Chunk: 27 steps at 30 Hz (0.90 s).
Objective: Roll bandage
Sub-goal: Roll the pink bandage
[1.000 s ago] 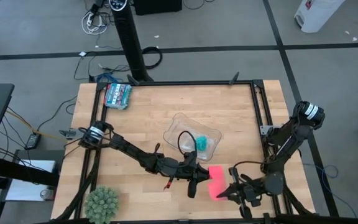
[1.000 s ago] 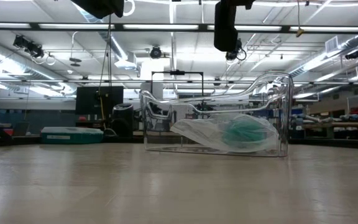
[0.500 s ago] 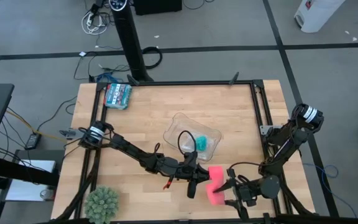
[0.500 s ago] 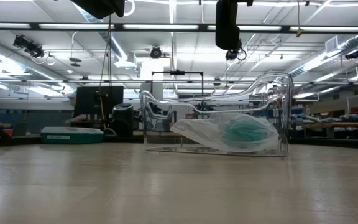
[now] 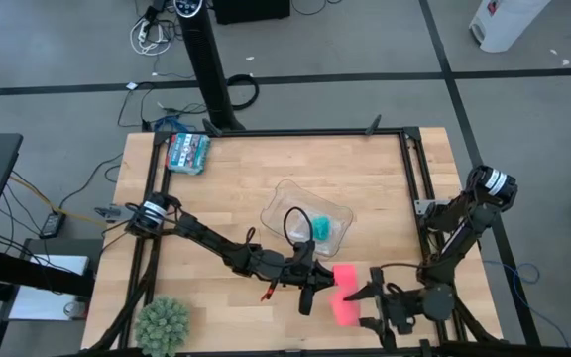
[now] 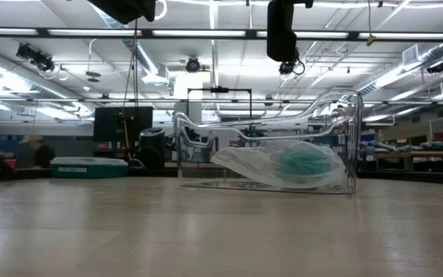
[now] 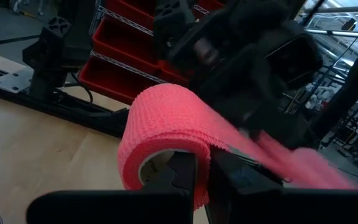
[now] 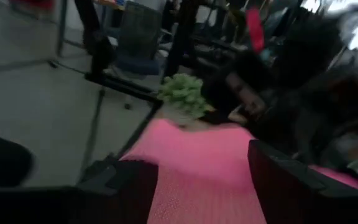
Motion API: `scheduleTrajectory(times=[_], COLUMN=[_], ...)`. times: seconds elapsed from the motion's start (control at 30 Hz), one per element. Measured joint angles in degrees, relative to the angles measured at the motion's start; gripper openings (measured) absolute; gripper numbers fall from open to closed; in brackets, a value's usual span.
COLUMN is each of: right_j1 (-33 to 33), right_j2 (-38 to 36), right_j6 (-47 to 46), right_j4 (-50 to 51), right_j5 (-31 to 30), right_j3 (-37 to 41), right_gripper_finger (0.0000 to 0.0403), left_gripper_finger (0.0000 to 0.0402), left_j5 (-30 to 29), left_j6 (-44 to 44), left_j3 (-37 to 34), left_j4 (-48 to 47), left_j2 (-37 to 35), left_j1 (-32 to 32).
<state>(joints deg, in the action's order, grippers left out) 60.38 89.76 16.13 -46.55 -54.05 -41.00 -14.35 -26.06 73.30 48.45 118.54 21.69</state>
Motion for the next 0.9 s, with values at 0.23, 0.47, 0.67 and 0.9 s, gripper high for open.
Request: scheduleTrajectory(times=[0.23, 0.47, 0.67, 0.9], right_j1=[0.77, 0.26, 2.70, 8.13], right_j2=[0.19, 0.15, 0.17, 0.17], right_j6=[-1.39, -13.36, -11.76, -13.84], right_j4=[16.44, 27.63, 28.00, 28.00], right_j5=[-6.65, 0.05, -6.78, -23.88], right_j3=[-7.89, -11.53, -11.49, -11.49], right_gripper_finger=[0.0226, 0.0214, 0.0203, 0.0197], left_gripper_finger=[0.0028, 0.0028, 0.0028, 0.0028], left_j5=[0.05, 0.33, 0.77, 2.49], left_j6=[0.09, 0.13, 0.15, 0.20], left_j3=[0.00, 0.00, 0.00, 0.02], left_j4=[0.24, 0.22, 0.18, 0.15], left_j2=[-0.02, -0.02, -0.04, -0.04], left_j1=[-0.42, -0.46, -0.35, -0.28])
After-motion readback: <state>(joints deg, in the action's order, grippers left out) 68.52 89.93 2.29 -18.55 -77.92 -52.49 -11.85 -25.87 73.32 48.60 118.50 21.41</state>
